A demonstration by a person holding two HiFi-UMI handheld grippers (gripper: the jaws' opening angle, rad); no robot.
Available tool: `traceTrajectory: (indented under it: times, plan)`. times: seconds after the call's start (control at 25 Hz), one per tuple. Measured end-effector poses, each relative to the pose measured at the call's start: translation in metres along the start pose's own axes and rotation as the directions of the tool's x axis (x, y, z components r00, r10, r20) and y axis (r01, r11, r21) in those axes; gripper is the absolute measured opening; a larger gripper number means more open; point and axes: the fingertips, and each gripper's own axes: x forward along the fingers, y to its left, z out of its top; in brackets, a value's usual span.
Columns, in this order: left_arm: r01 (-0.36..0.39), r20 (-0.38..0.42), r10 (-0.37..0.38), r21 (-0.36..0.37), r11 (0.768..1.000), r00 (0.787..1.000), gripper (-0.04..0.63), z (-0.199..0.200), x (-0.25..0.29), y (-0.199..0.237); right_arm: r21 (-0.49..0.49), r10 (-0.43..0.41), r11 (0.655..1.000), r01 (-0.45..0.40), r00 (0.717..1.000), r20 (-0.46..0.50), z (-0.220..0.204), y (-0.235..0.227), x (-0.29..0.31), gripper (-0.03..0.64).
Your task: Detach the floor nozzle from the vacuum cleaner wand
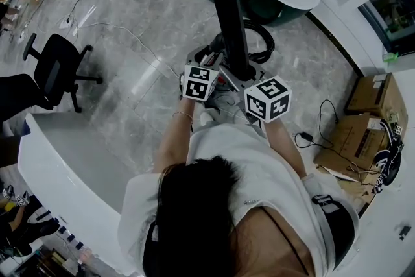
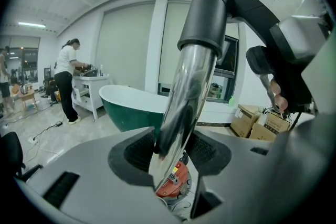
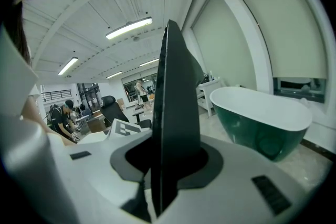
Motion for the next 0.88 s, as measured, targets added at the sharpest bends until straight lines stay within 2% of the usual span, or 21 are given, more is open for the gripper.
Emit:
traceTrajectory:
  times: [0.68, 0.88]
  plan:
    - [0.019, -0.01, -0.018, 0.036, 0.999, 1.0, 0.176, -0.0017, -0.0013, -0.0015, 0.087, 0.045, 0.995, -0.043, 0.999, -0.021, -0.0016, 0.0061, -0.0031, 0.117]
    - [0.018, 0.005, -0.018, 0.018, 1.0, 1.0, 0.176, 0.0001, 0.001, -0.0031, 0.107, 0.063, 0.993, -0.057, 0.997, -0.052, 0.0011, 0.0045, -0.0057, 0.115]
